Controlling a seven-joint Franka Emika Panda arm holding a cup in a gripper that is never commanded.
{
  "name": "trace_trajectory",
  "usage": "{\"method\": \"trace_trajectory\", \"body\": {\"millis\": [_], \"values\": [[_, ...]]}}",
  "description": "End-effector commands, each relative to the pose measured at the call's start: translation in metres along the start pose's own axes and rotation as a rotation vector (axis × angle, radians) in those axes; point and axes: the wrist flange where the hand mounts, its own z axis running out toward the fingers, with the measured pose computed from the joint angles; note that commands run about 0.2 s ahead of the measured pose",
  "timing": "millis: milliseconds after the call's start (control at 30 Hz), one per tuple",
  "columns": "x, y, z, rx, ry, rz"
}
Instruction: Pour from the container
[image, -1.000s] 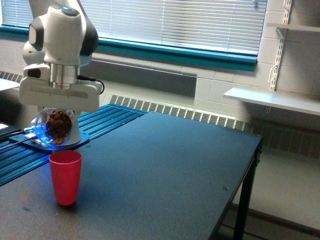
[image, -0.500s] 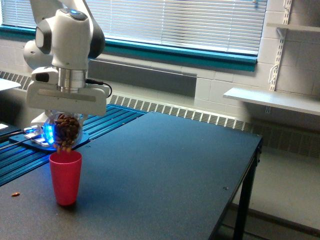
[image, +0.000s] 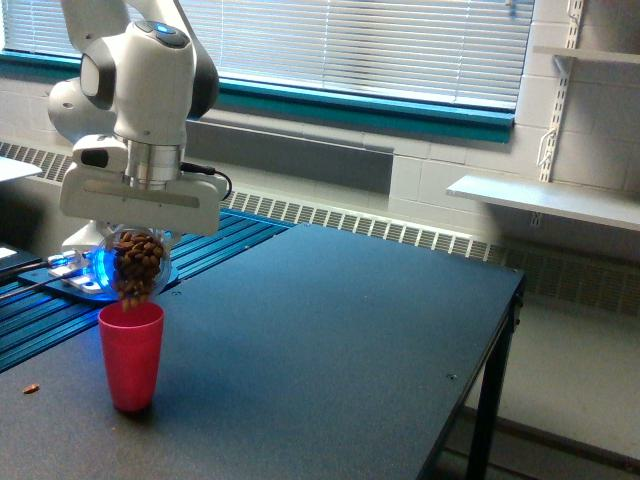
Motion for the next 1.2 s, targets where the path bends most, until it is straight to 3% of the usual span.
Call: {"method": "trace_trajectory", "body": {"millis": [33,1200], "values": [[-0.0028,-0.0038,-0.0012,-0.012,0.000,0.012],[-0.0083,-0.0064,-0.0016,-0.111,-0.039,-0.004]]}}
